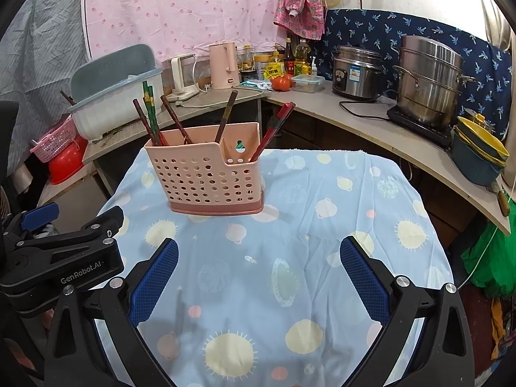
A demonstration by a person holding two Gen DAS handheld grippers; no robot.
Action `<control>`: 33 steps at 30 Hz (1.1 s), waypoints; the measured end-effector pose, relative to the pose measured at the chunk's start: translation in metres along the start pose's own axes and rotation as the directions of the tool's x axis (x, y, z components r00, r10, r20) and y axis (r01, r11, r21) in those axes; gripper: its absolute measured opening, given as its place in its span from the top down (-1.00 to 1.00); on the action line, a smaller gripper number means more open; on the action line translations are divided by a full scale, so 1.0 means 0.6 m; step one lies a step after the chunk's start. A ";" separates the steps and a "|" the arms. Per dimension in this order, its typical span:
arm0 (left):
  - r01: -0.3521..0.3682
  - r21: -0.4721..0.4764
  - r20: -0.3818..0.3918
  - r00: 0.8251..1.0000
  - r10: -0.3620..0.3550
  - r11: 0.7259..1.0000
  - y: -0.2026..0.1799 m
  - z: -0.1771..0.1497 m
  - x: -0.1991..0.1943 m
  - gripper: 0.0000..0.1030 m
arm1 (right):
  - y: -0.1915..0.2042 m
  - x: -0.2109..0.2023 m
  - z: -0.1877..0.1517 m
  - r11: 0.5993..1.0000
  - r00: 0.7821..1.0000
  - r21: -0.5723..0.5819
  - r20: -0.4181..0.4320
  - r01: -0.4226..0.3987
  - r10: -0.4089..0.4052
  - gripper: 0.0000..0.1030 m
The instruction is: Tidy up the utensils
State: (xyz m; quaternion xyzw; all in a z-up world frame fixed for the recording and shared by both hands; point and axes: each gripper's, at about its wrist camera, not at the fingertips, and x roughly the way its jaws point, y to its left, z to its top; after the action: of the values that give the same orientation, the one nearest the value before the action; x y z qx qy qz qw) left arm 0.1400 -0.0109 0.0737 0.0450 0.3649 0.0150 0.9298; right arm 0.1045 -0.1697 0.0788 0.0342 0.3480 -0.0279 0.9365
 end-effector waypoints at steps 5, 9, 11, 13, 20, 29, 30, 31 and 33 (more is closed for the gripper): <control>-0.002 0.006 -0.001 1.000 0.002 1.000 0.000 0.000 0.001 -0.85 | 0.000 0.000 0.001 1.000 1.000 0.000 -0.001 0.000 0.000 -0.89; -0.003 0.008 -0.002 1.000 0.003 1.000 0.000 0.000 0.000 -0.85 | 0.000 0.000 0.000 1.000 1.000 -0.003 -0.001 0.002 -0.002 -0.89; -0.004 0.006 -0.001 1.000 0.004 1.000 -0.001 0.000 0.000 -0.85 | 0.001 0.000 0.001 1.000 1.000 -0.003 -0.002 0.002 -0.002 -0.89; -0.004 0.006 -0.002 1.000 0.004 1.000 -0.001 0.000 0.000 -0.85 | 0.001 0.000 0.001 1.000 1.000 -0.003 -0.002 0.002 -0.002 -0.89; -0.006 0.008 0.003 1.000 0.006 1.000 0.000 -0.001 0.000 -0.85 | 0.000 -0.001 0.000 1.000 1.000 -0.001 -0.002 0.000 0.000 -0.89; 0.002 0.004 -0.004 1.000 -0.002 1.000 0.001 -0.001 0.002 -0.85 | 0.002 -0.001 0.002 1.000 1.000 -0.005 -0.002 0.003 -0.003 -0.89; 0.006 0.006 -0.006 1.000 -0.006 1.000 0.002 -0.001 0.002 -0.85 | 0.001 -0.001 0.001 1.000 1.000 -0.007 -0.002 0.003 -0.003 -0.89; 0.006 0.008 -0.005 1.000 -0.006 1.000 0.002 0.000 0.001 -0.85 | 0.002 0.000 0.001 1.000 1.000 -0.009 -0.003 0.004 -0.004 -0.89; -0.004 0.014 0.002 1.000 0.004 1.000 0.002 -0.001 0.000 -0.85 | 0.005 0.000 0.000 1.000 1.000 -0.011 -0.004 0.003 -0.004 -0.89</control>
State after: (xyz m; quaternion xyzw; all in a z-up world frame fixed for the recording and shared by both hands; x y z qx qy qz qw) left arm 0.1396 -0.0098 0.0733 0.0522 0.3642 0.0143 0.9298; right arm 0.1050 -0.1669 0.0788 0.0287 0.3499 -0.0277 0.9359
